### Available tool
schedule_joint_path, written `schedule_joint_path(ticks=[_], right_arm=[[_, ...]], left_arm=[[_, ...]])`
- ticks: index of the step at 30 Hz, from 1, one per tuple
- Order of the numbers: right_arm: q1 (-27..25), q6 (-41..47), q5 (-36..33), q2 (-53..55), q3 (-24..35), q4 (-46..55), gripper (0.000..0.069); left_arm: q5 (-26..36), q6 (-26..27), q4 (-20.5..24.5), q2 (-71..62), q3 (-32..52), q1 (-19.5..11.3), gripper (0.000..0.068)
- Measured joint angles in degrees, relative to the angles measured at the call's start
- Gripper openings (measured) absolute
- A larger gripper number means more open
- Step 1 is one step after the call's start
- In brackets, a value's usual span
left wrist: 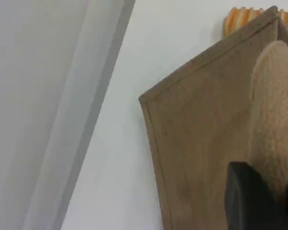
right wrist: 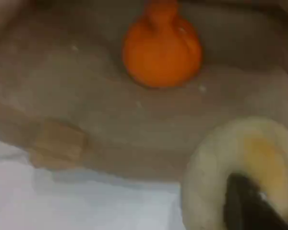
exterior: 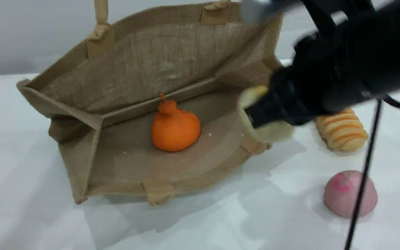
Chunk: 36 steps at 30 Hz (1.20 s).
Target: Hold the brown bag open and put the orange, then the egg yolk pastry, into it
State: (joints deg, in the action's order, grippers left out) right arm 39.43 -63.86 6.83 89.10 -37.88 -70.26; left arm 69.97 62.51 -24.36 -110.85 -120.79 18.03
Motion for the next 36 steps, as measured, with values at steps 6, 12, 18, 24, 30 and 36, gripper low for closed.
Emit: schedule_joint_path(ticks=[6,12,18,24,30,36], right_arm=[[0.01,0.13,-1.89,0.23,-6.23,1.24,0.0038],[0.01,-1.01,-3.26,6.06,-12.26,1.28,0.0038],[0.01,-1.35,-2.94,15.14,-19.12,1.35,0.0038],[0.01,-4.29,-1.61,23.13,-26.82,1.48,0.0041],[0.01,-6.06,2.57,26.08,-30.81,1.42,0.0058],[0.01,-7.35,4.37,26.74,-31.02,0.12,0.0162]], left_arm=[[0.00,-0.05,0.00,0.00,0.00,0.00,0.0088],[0.00,-0.44,0.00,0.00,0.00,0.00,0.0088],[0.00,-0.47,-0.05,0.00,0.00,0.00,0.0088],[0.00,-0.52,-0.05,0.00,0.00,0.00,0.0088],[0.00,-0.52,-0.05,0.00,0.00,0.00,0.0088],[0.00,-0.52,-0.05,0.00,0.00,0.00,0.0088]])
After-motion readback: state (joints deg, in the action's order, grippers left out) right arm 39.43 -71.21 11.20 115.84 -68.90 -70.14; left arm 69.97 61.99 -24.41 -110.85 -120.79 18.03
